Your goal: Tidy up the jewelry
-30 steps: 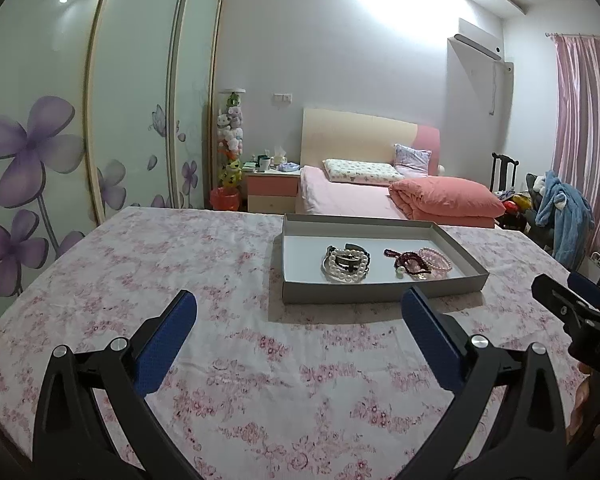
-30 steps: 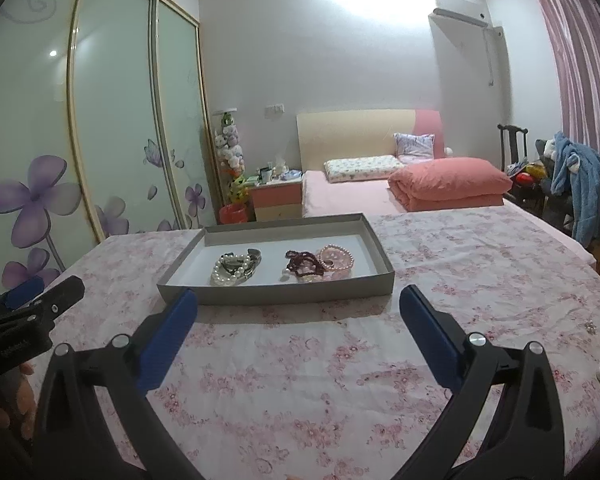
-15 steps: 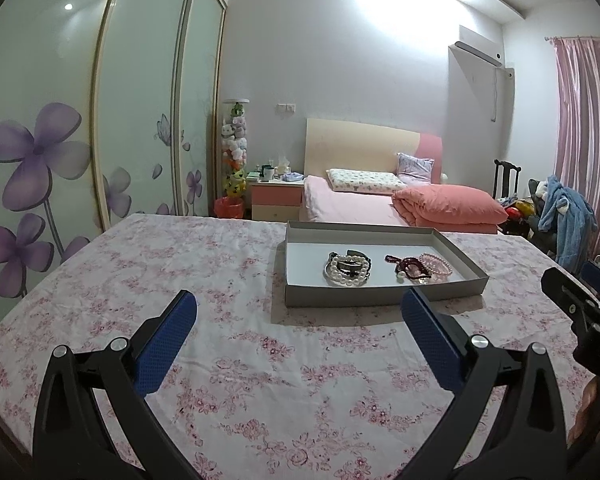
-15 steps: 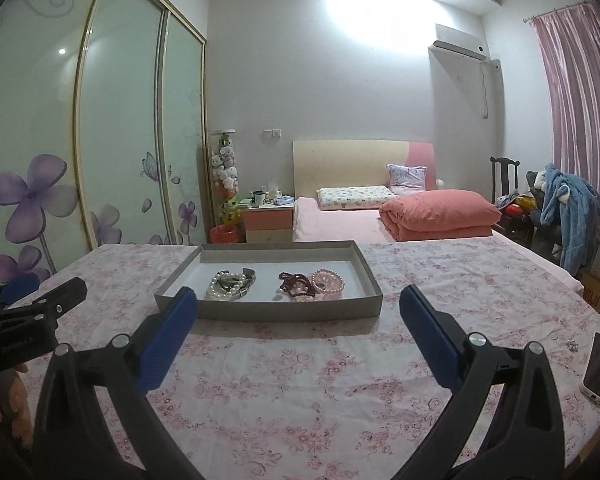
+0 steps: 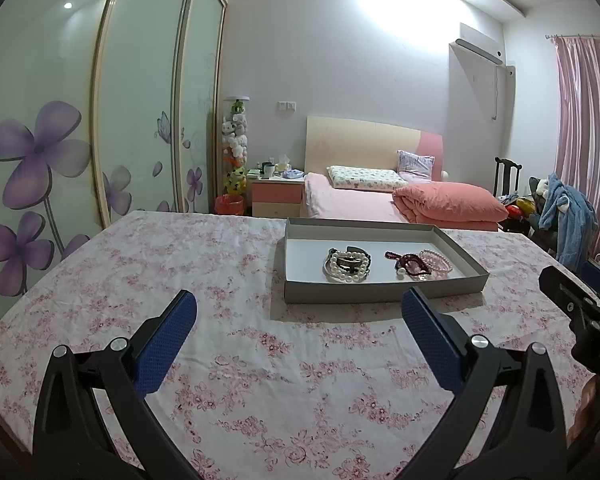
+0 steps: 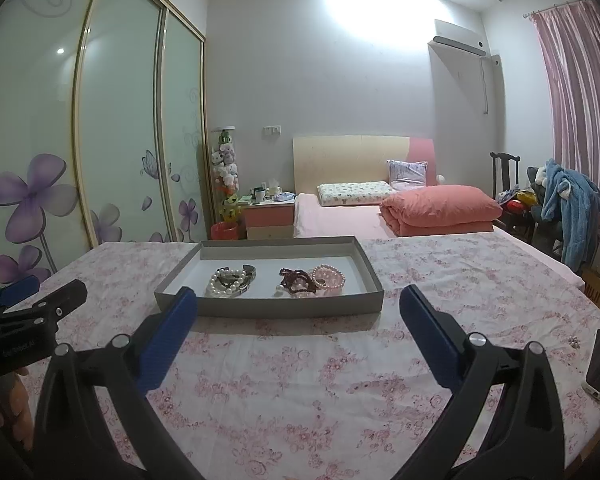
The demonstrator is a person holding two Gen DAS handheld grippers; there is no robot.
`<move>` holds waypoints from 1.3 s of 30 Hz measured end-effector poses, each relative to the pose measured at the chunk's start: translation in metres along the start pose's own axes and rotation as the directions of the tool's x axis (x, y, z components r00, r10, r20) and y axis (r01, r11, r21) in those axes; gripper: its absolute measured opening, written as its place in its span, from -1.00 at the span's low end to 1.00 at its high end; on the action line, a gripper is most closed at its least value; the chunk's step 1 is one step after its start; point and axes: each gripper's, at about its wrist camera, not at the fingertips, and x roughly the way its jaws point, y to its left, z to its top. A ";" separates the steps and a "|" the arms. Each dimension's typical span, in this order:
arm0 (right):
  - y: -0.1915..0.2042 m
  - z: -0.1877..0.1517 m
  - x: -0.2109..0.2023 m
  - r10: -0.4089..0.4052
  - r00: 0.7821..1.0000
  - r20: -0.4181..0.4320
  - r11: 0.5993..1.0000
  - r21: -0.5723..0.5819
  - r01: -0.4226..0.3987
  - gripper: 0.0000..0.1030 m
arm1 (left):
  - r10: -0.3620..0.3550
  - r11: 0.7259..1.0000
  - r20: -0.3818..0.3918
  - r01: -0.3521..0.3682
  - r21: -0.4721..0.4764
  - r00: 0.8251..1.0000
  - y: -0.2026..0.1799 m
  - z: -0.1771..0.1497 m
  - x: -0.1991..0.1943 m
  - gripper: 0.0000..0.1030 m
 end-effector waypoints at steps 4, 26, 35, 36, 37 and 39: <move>0.000 0.000 0.000 0.000 1.000 -0.001 1.000 0.000 0.000 0.92 | 0.000 1.000 0.001 0.000 0.000 1.000 0.000 0.000 0.000 0.97; 0.002 -0.001 0.002 0.001 1.000 -0.005 1.000 0.002 -0.001 0.92 | 0.000 1.000 -0.002 0.000 0.001 1.000 -0.001 -0.002 0.000 0.97; 0.002 -0.001 0.002 0.001 1.000 -0.005 1.000 0.002 -0.001 0.92 | -0.002 1.000 -0.004 0.002 0.002 1.000 -0.002 -0.003 0.000 0.97; 0.002 -0.001 0.002 0.001 1.000 -0.005 1.000 0.002 -0.001 0.92 | -0.002 1.000 -0.004 0.002 0.003 1.000 -0.003 -0.003 0.000 0.97; 0.002 -0.001 0.002 0.001 1.000 -0.005 1.000 0.002 -0.001 0.92 | -0.002 1.000 -0.005 0.002 0.003 1.000 -0.004 -0.004 0.000 0.97; 0.002 -0.001 0.002 0.001 1.000 -0.005 1.000 0.002 -0.001 0.92 | -0.002 1.000 -0.006 0.002 0.004 1.000 -0.004 -0.005 0.000 0.97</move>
